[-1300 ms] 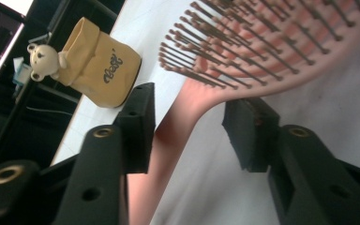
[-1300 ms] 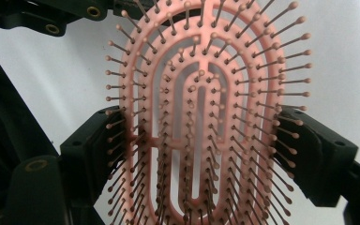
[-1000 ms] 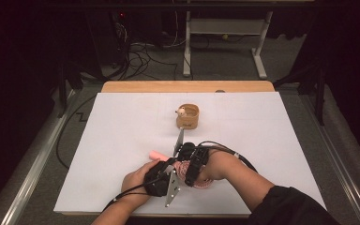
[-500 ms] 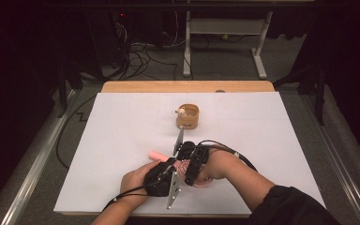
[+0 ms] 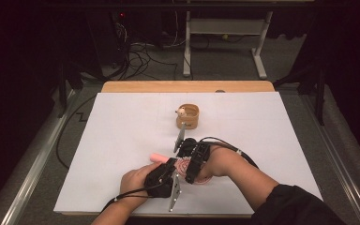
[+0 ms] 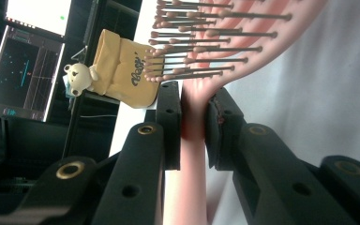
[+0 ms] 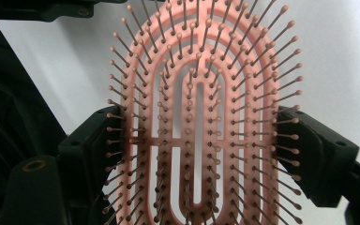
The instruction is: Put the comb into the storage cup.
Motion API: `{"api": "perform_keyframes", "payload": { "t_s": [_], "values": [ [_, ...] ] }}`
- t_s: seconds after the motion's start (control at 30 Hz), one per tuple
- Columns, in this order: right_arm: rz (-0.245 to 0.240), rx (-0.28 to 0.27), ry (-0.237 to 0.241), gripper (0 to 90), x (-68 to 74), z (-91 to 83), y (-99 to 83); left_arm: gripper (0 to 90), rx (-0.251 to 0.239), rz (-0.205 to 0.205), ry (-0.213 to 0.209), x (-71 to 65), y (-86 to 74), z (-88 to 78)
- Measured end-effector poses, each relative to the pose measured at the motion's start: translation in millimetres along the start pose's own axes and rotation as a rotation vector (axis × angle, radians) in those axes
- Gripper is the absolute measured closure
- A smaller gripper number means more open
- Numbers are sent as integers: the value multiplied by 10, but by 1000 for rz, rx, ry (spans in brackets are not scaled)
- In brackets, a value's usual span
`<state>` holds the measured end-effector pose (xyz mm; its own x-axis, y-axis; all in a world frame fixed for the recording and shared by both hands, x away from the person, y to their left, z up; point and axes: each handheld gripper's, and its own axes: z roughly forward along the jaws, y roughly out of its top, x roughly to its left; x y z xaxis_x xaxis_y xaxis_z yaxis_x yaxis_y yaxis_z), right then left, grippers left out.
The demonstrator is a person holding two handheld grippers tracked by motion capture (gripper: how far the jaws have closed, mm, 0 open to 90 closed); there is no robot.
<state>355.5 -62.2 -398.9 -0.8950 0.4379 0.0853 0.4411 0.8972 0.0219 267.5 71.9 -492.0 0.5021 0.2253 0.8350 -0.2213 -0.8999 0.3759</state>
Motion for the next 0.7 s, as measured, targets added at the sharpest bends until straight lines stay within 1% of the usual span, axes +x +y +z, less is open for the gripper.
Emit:
{"api": "perform_keyframes", "payload": {
  "t_s": [0.03, 0.07, 0.1, 0.13, 0.23, 0.27, 0.33, 0.37, 0.4, 0.43, 0.5, 0.57, 0.63, 0.7],
  "values": [
    [0, 0, 0, 202, 0, 0, 0, 785, 0, 0, 0, 0, 0, 0],
    [-2, 1, -4, 201, 3, -12, 4, 785, 24, 27, 2, 23, 2, -15],
    [-3, -2, -6, 201, 4, -16, 5, 786, 36, 41, 1, 35, 2, -23],
    [-2, 0, -1, 200, 2, -22, 7, 787, 39, 45, 4, 37, 3, -26],
    [-2, 4, 0, 198, 4, -31, 9, 791, 24, 33, 5, 28, 3, -22],
    [-14, 2, -5, 197, 13, -36, 7, 792, -5, 3, 3, 6, 0, -8],
    [-21, -1, -9, 188, 23, -38, 5, 793, -7, 0, 3, 10, 3, -9],
    [-21, -1, -9, 188, 23, -38, 5, 794, -7, 0, 3, 10, 3, -9],
    [-20, -1, -4, 159, 25, -36, 6, 794, 26, 33, 9, 39, 5, -31],
    [-20, 0, -7, 155, 25, -35, 7, 794, 35, 43, 6, 48, 5, -38],
    [-22, 9, -9, 126, 26, -32, 9, 794, 24, 32, 9, 40, 5, -35],
    [-22, 11, -14, 120, 25, -29, 9, 795, 20, 27, 8, 38, 5, -33],
    [-22, 13, -21, 83, 19, -29, 9, 795, 29, 32, 12, 37, 8, -37],
    [-24, 9, -23, 61, 16, -35, 5, 795, 28, 26, 12, 34, 5, -31]
  ]
}}
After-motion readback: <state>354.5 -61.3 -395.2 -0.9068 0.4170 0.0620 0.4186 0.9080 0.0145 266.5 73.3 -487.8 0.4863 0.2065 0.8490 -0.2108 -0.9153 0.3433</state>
